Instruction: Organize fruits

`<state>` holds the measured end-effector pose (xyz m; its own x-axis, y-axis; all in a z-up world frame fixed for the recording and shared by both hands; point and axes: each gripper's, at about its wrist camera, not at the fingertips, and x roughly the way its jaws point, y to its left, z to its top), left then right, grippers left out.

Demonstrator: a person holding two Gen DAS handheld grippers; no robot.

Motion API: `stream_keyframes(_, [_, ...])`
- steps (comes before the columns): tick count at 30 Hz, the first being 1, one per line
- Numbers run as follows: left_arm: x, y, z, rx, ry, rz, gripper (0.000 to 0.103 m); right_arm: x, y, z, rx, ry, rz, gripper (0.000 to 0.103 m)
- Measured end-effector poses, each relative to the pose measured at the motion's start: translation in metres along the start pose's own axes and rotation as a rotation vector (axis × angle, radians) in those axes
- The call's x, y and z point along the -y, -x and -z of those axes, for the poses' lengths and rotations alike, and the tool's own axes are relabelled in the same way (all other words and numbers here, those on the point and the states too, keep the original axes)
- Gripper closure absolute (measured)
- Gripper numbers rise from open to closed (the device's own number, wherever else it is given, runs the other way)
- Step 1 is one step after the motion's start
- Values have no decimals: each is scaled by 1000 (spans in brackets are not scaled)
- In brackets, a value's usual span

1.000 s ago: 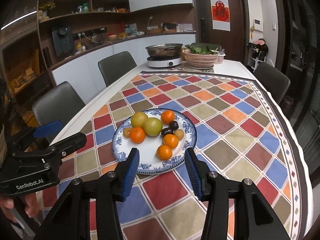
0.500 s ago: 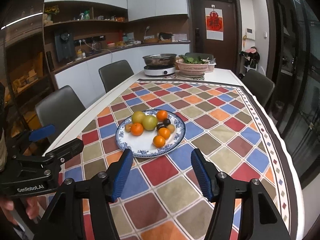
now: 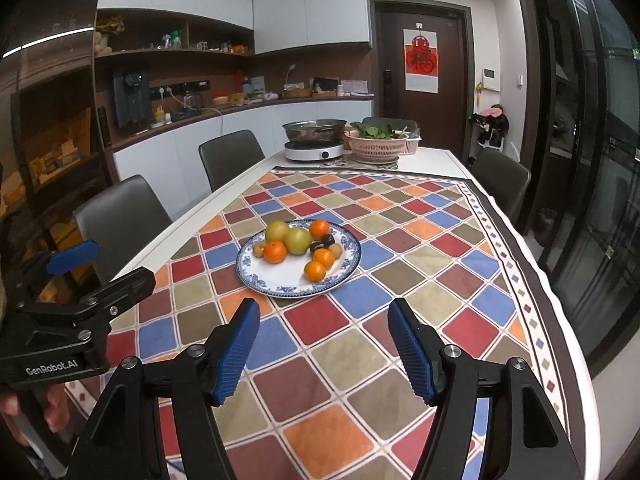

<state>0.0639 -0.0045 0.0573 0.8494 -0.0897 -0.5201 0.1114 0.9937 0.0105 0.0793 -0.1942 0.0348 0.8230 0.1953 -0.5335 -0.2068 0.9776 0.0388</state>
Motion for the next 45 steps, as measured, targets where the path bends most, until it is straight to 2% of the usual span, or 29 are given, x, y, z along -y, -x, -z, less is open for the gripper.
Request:
stream_keyframes(4, [2, 7, 2, 2, 0, 6, 0, -1, 9, 3, 13, -2, 6, 32])
stream_keyframes(15, [5, 18, 5, 9, -7, 22, 0, -2, 22, 8, 34, -4, 5, 32])
stream_keyframes(26, [6, 20, 8, 15, -17, -39, 0, -3, 24, 10, 36, -1, 2, 32])
stream_keyframes(45, [7, 20, 9, 13, -21, -49, 0, -3, 26, 13, 36, -6, 0, 32])
